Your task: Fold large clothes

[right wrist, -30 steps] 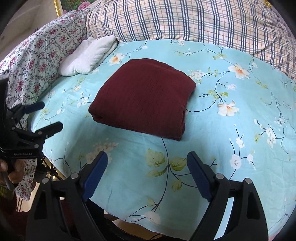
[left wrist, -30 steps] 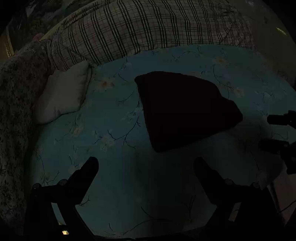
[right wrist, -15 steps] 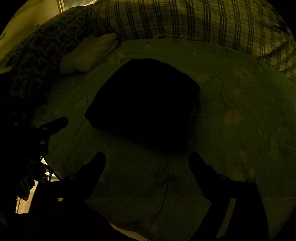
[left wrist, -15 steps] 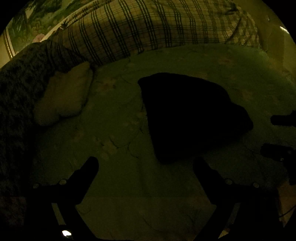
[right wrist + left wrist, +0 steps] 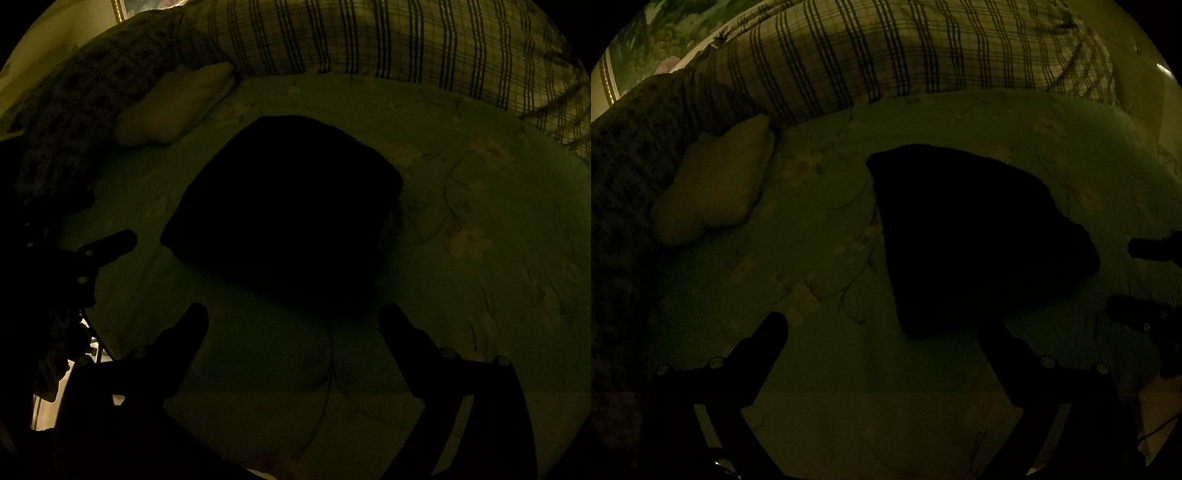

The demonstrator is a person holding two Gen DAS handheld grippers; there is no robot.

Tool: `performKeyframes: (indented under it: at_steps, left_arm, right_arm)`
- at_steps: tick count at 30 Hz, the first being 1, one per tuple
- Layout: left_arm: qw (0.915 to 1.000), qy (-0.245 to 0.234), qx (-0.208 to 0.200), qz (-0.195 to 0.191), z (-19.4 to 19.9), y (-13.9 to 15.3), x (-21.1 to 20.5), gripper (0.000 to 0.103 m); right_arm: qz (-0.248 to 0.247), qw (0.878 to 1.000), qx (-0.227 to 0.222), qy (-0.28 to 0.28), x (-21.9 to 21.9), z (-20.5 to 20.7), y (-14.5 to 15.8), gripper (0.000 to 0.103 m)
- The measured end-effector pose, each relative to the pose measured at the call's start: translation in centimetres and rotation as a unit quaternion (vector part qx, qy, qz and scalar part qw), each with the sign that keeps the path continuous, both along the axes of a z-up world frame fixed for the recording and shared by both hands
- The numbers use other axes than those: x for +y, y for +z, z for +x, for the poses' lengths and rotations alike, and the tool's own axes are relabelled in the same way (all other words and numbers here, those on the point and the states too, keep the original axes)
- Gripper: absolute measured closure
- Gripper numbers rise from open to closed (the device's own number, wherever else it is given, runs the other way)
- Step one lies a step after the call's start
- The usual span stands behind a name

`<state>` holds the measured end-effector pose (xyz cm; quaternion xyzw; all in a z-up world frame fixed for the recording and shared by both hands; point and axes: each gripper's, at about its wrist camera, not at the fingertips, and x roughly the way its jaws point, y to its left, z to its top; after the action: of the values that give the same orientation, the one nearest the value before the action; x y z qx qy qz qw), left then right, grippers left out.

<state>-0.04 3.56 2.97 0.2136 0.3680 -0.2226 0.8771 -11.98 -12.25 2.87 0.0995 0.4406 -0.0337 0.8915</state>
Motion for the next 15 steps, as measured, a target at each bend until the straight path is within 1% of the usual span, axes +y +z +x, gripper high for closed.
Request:
performKeyframes:
  at_steps: [8,15]
  left_arm:
    - [1.0,-0.001,-0.001,-0.001,0.5,-0.3,-0.2,0.001]
    - [1.0,-0.002,0.001,-0.005,0.9,0.0,-0.2,0.001]
  right_arm:
    - [0.003,1.0,-0.007,-0.004,-0.3,0.5,0.3,0.007]
    - [0.003,1.0,-0.007,-0.004,-0.1,0.4,0.4,0.006]
